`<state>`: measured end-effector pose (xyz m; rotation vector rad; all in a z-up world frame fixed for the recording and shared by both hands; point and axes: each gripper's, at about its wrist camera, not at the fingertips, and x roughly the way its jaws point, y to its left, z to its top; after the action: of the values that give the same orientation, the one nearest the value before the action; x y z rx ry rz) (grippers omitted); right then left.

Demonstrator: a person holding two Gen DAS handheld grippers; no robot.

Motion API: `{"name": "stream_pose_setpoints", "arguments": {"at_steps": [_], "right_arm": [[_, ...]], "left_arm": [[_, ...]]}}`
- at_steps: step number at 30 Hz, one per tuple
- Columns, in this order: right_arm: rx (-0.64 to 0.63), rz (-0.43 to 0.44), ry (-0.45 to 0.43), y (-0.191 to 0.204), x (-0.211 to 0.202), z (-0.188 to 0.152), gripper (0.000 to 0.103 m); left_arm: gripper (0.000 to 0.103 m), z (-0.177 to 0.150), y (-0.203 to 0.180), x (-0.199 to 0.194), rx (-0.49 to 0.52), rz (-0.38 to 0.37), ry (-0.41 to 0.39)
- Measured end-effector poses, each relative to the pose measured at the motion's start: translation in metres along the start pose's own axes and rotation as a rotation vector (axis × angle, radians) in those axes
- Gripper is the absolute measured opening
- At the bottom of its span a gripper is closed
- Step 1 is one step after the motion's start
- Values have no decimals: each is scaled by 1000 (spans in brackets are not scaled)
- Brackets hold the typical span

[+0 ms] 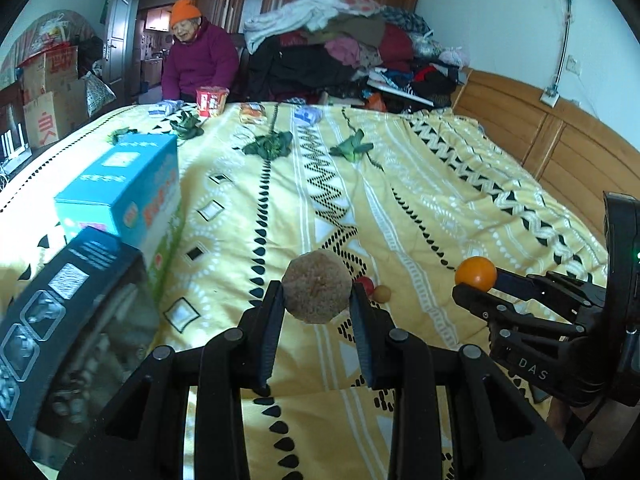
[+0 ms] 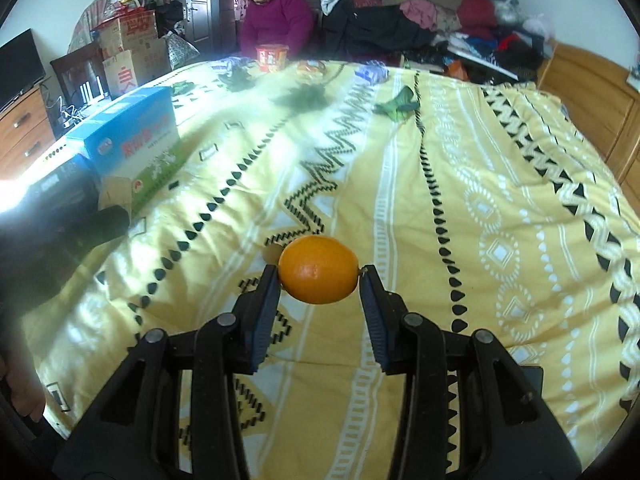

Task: Organize fruits
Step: 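Carry the orange and beige fruit over the steel bowl with both tools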

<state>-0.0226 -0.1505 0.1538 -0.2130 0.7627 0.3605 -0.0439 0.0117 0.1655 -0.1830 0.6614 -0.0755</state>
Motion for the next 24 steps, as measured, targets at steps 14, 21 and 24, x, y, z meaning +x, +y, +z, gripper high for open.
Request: {"name": "stream_pose_setpoints", "arguments": {"at_steps": [14, 21, 24], "right_arm": [[-201, 228, -114, 154, -49, 66, 41], [-294, 429, -108, 261, -50, 91, 42], [-327, 532, -80, 308, -49, 98, 42]], "left_arm": [[33, 32, 129, -133, -180, 163, -221], [33, 4, 248, -191, -347, 366, -254], [33, -15, 297, -207, -427, 443, -242]]}}
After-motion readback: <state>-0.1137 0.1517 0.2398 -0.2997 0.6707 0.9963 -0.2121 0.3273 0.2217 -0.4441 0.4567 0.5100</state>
